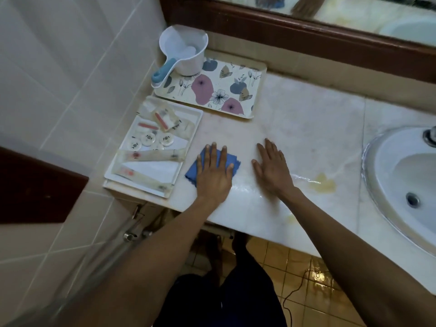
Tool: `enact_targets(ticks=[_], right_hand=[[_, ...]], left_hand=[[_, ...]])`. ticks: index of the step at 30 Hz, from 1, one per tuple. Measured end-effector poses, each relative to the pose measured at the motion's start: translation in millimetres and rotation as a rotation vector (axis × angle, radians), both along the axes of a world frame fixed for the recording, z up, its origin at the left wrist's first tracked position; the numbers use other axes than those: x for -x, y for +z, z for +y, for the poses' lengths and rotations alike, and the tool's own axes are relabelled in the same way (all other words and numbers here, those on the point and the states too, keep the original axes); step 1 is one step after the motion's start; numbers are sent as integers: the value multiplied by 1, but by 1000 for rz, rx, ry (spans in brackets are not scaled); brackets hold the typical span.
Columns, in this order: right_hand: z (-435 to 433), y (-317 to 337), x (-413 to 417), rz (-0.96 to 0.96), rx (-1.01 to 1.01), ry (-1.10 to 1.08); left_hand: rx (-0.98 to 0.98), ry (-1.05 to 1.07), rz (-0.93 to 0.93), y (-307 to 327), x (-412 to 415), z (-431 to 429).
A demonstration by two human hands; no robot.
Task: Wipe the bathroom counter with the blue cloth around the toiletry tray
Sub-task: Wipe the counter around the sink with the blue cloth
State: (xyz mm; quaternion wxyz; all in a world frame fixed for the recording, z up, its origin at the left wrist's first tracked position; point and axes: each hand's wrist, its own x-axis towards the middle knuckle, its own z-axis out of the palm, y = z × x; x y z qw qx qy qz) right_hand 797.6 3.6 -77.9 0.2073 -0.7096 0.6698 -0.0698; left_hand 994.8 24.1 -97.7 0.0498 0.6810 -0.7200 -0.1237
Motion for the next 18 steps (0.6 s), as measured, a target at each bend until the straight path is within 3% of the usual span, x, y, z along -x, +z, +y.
enact_targets(ticks=[2, 5, 8, 14, 18], right_hand=[[2, 1, 9, 7, -8, 34], [4, 5, 23, 6, -35, 98], [5, 9, 38, -9, -60, 154], [19, 30, 88, -99, -14, 106], [36, 39, 157, -151, 130, -43]], left_hand=[[-1, -73, 19, 2, 7, 29], [-25, -373, 36, 6, -18, 64], [-7, -564, -18, 6, -38, 42], [-36, -55, 12, 5, 61, -13], [-31, -156, 101, 5, 129, 18]])
